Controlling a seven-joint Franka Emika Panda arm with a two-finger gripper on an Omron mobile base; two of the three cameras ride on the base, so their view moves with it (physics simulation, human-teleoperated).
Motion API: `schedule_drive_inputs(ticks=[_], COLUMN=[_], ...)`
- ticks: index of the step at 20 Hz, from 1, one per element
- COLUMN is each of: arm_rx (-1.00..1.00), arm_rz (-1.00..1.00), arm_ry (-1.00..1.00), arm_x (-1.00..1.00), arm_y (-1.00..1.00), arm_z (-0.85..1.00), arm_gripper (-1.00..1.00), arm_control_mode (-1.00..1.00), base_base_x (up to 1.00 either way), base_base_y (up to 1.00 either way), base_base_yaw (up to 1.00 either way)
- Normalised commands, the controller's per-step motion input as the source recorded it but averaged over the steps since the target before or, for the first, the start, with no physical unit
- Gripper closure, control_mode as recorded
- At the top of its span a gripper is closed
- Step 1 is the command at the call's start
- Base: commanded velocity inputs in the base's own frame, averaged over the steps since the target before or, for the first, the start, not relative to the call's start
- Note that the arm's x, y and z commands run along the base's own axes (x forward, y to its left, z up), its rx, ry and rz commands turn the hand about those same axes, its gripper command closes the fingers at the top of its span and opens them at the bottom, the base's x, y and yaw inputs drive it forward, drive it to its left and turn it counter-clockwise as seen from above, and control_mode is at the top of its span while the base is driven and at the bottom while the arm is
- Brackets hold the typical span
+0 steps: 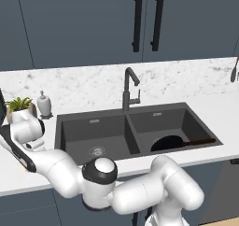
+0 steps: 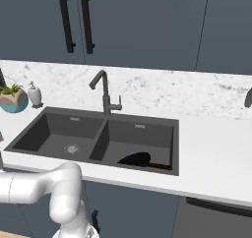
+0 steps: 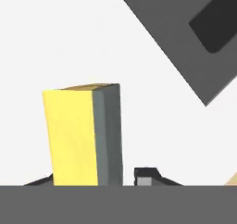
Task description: Pick the pan and sponge and place them into the sink. Then turn on the water.
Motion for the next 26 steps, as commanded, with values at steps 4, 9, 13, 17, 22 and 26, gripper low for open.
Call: schedule_drive_inputs(ticks=[4,9,13,17,22,26], arm_rx=[0.03,0.01,0.00,0.03,0.08,0.11], arm_rz=[0.07,0.12,0.13,0.18,0.20,0.21], arm_ry=[-0.13,-0.17,-0.15,-0.10,-0.03,0.00], arm_x=[-0.03,0.00,0.01,0.01,0.00,0.00], arm_y=[-0.14,-0.32,-0.37,-0.42,-0.50,-0.40], arm_z=[0.00,0.02,0.05,0.12,0.43,0.59], arm_gripper=[1.00,1.00,1.00,1.00,1.00,1.00], arm_control_mode=[-1.00,-1.00,-1.00,-1.00,-1.00,-1.00], base_base_x=[0.00,0.00,0.00,0.00,0.00,0.00], base_base_y=[0.00,0.00,0.00,0.00,0.00,0.00], base_base_yaw=[0.00,0.00,0.00,0.00,0.00,0.00])
